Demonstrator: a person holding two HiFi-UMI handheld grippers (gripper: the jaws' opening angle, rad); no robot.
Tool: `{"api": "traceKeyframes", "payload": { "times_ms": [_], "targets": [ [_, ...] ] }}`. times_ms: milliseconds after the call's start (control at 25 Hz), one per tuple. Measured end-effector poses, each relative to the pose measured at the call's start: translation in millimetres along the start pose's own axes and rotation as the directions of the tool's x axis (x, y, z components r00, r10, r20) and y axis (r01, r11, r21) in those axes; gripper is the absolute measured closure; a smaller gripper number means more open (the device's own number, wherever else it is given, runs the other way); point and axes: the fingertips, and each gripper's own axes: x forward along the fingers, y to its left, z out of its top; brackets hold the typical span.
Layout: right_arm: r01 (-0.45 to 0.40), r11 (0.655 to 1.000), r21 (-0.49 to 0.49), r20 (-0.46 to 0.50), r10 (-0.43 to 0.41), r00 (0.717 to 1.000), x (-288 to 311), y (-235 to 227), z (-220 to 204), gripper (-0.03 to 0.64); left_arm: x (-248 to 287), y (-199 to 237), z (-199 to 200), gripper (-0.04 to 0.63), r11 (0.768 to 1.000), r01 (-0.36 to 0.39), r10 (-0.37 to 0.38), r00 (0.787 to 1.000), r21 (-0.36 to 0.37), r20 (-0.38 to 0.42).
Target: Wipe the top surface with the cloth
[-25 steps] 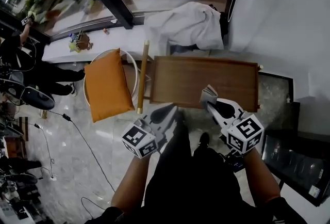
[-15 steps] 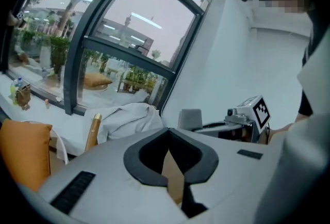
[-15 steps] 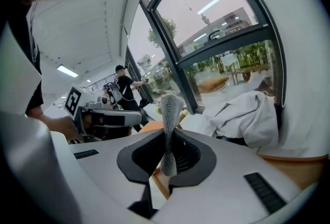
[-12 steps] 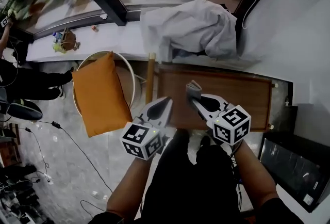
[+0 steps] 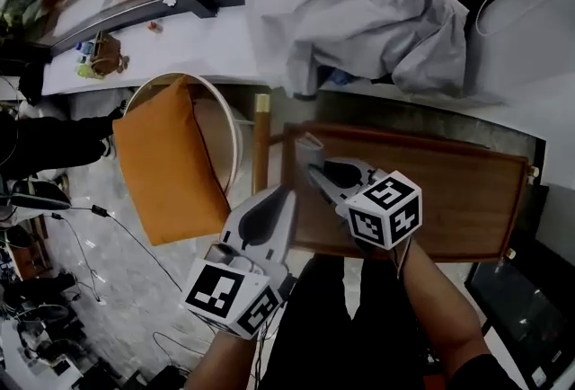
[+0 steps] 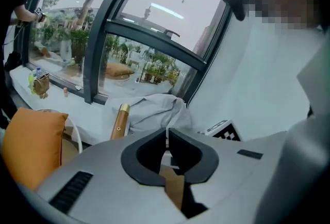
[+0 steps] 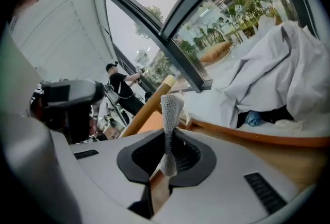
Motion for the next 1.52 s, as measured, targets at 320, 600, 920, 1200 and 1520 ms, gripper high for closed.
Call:
{"api": "traceKeyframes", "payload": {
  "times_ms": [320, 600, 920, 1200, 1520],
  "targets": [
    [0.004, 0.996, 0.089, -0.081, 0.003, 0.997, 59, -20, -25, 0.574, 11, 4, 3, 0.584, 1.0, -0.002, 0.002, 1.0, -0.01, 0.014],
    [0.187, 0.981, 0.058, -0.163, -0.176, 0.971, 61, -55, -33, 0.575, 21, 4, -3, 0.584, 1.0, 0.016, -0.016, 1.0, 0.013, -0.006],
    [0.306, 0.946, 0.107, -0.195, -0.282, 0.939, 15, -93, -37, 0.574, 53, -22, -22, 0.584, 0.998, 0.053, -0.05, 0.996, 0.041, -0.073],
    [0.419, 0.896, 0.147, -0.206, -0.387, 0.899, -56, -138, -47, 0.574, 87, -69, -41, 0.584, 0.991, 0.132, -0.131, 0.985, 0.008, -0.112],
    [0.509, 0.838, 0.196, -0.186, -0.478, 0.859, -144, -187, -64, 0.574, 134, -133, -86, 0.584, 0.979, 0.203, -0.194, 0.962, 0.026, -0.192]
  ]
}}
